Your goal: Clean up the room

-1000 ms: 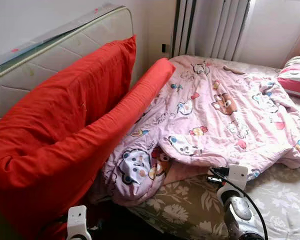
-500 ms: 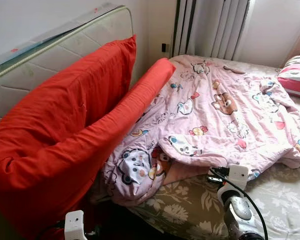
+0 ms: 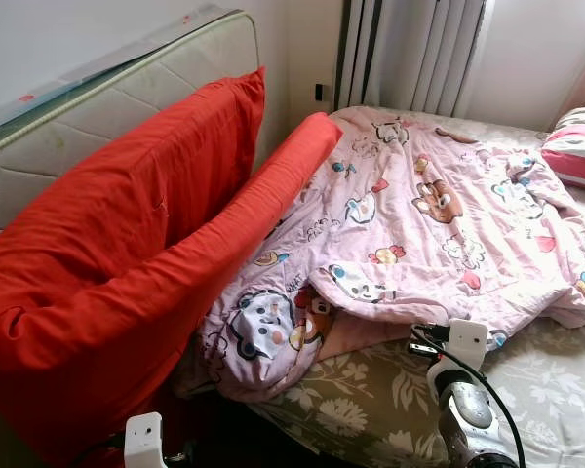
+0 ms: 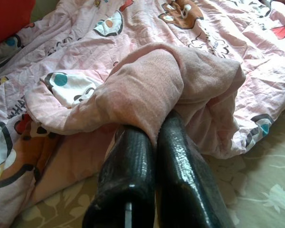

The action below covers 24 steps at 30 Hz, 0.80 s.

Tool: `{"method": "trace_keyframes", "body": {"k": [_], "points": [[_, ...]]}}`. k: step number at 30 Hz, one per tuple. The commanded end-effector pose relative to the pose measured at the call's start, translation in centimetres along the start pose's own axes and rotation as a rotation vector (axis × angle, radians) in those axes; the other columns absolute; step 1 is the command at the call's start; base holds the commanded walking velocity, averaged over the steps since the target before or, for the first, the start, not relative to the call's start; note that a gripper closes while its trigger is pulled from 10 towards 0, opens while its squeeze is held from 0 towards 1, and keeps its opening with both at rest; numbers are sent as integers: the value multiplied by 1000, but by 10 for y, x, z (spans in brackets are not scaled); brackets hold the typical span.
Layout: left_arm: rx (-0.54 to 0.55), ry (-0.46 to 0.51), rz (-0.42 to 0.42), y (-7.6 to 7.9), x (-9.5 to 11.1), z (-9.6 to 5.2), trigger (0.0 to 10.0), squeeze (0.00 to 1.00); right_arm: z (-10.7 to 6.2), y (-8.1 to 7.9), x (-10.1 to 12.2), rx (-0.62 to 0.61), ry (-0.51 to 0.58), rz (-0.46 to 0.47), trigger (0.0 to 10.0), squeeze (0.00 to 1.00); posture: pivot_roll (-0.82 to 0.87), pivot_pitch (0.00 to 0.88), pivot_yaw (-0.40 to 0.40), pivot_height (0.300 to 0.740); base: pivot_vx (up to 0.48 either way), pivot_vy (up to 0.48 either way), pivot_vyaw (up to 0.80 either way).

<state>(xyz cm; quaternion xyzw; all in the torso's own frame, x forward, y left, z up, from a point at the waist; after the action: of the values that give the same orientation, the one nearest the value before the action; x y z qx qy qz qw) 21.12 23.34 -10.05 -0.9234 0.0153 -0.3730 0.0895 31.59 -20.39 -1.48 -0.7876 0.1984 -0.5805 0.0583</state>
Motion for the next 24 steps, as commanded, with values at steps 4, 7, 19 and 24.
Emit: {"method": "trace_keyframes", "body": {"k": [4, 7, 19, 24], "points": [[2, -33, -2, -3, -10, -2, 10000, 0, 2, -1, 4, 4, 15, -6, 10000, 0, 30, 27, 7, 740, -255, 0, 0], [3, -30, -3, -3, -9, -2, 10000, 0, 2, -1, 8, -2, 34, -12, 10000, 0, 30, 27, 7, 740, -268, 0, 0], [4, -21, -1, -3, -6, -2, 10000, 0, 3, -1, 10, -13, 47, -22, 10000, 0, 32, 28, 10, 740, -270, 0, 0], [4, -17, 1, -3, -5, -1, 10000, 0, 3, 0, 10, -18, 49, -25, 10000, 0, 31, 24, 10, 740, -268, 0, 0]]}}
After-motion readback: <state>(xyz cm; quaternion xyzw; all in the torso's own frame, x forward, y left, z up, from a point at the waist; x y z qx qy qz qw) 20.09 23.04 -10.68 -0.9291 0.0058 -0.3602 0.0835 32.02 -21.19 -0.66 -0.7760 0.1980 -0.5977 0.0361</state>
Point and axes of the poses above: a point about 5 cm out from each wrist's last joint towards the gripper, its own z axis pointing out of the wrist towards the gripper, its own x axis along the axis of the wrist's last joint, y = z × x, the point moved 4 cm from there along z, pointing out of the wrist towards the gripper, and after that the axes turned 15 degrees about z, right-handed, at the moved point
